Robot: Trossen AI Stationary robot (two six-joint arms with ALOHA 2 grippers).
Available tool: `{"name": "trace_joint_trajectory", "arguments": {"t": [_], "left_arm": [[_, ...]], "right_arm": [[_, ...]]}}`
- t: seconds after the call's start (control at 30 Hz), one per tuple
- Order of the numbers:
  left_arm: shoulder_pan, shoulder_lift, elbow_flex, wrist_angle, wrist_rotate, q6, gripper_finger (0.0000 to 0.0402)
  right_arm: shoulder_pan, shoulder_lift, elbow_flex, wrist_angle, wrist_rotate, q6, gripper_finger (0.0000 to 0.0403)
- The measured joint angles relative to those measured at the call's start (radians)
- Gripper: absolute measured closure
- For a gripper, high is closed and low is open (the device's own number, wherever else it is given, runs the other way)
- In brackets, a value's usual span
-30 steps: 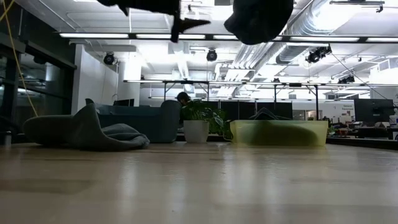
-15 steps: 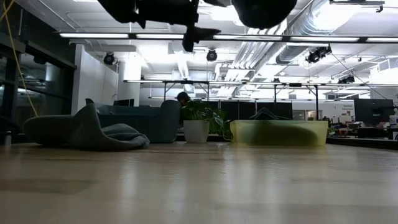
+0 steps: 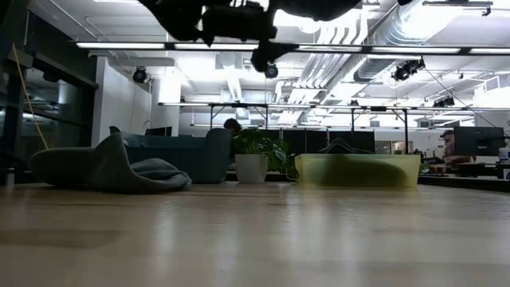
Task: Pick & Place hat
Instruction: Put the blue cap into the yellow bin
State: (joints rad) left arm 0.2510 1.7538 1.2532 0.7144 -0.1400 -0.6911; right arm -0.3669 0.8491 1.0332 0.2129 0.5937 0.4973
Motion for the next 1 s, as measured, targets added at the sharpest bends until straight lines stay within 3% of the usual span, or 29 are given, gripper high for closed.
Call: {"name": "trace_joint_trajectory", "arguments": {"t": [0.27, 1.0], "left_arm": [[-0.026, 0.020, 0.109, -0.001, 0.008, 0.162, 0.0108], [-0.021, 0.016, 0.170, -0.036, -0.194, 0.209, 0.0108]], "right_arm": [[-0.027, 0.000, 0.000, -0.024, -0.024, 0.001, 0.0397], [-0.028, 0.067, 0.000, -0.060, -0.226, 0.133, 0.0397]]}}
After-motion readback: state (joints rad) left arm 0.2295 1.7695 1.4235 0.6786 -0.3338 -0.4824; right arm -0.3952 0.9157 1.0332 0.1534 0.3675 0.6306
